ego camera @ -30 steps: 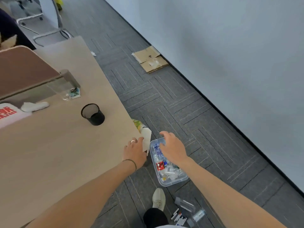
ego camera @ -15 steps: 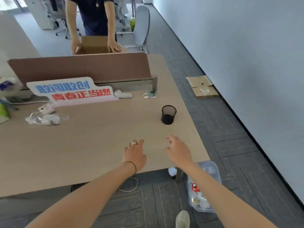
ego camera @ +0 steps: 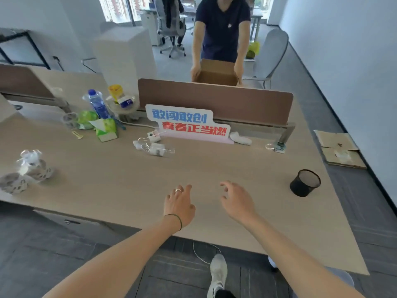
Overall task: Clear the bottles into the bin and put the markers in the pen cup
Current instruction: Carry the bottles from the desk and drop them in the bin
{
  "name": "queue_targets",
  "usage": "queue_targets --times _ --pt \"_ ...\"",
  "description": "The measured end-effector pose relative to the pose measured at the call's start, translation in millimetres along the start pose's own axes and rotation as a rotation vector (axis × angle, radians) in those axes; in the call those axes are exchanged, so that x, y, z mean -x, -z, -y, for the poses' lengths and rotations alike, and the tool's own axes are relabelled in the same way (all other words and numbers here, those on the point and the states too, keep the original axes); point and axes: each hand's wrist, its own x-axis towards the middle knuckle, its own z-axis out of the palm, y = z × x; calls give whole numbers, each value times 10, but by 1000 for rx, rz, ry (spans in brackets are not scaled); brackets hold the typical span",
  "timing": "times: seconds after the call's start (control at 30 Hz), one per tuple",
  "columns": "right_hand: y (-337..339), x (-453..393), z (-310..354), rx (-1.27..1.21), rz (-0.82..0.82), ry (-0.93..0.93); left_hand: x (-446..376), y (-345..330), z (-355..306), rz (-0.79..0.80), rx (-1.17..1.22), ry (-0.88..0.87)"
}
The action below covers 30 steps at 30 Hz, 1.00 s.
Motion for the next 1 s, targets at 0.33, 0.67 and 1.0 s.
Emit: queue_targets --times 0.33,0.67,1.0 --pt "-450 -1372 751 -1 132 166 -835 357 862 -19 30 231" --pt "-761 -2813 1545 42 236 316 -1768 696 1511 -41 46 441" --pt "-1349 -3517 1974 147 286 274 -2228 697 2223 27 117 463"
